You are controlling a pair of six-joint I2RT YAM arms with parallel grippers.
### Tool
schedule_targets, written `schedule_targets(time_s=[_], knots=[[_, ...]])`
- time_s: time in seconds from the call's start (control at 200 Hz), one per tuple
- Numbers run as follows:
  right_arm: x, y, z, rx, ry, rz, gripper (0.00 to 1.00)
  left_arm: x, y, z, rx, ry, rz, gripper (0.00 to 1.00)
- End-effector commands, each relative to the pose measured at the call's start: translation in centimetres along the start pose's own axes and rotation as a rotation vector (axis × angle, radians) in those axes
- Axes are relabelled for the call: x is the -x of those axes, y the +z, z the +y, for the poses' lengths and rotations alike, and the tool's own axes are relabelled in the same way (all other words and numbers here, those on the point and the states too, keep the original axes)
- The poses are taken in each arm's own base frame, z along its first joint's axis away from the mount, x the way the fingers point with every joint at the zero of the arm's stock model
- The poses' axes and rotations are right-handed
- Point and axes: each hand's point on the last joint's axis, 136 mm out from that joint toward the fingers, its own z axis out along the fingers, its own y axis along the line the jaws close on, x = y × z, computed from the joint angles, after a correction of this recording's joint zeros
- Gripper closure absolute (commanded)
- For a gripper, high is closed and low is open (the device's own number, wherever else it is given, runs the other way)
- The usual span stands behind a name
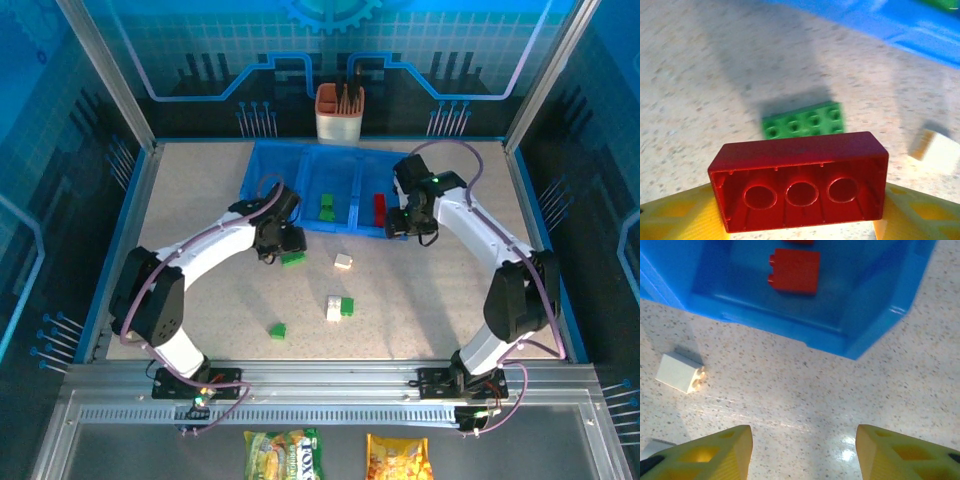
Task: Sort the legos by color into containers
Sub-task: Pick up the lego from the middle-left of the table, then place the lego in the container.
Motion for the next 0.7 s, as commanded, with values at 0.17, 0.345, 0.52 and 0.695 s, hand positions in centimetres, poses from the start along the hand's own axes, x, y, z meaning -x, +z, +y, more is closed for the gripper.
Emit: schedule_targets(time_s=[0.17, 0.345, 0.52, 0.695], knots=[[-2.3, -1.6, -3.7, -0.059, 0.092, -0.030, 0.42, 0.3, -1.4, -8.4, -0.174, 0.465, 0.000, 0.32], [-3.2, -2.6, -5.6, -0.070, 0.144, -0.057, 0.42, 0.7, -2.5, -12.2, -0.220, 0.770, -0.026, 0.32], [-3.4, -3.4, -6.8, -0.087, 0.164, -0.068, 0.42, 1.9, -3.5, -15.4, -0.260, 0.996, -0.083, 0.31], [-3.6, -4.6, -7.6, -0.098, 0.181, -0.096, 0.42, 4.9, -3.2, -17.7, -0.189, 1.117, -0.203, 0.29]])
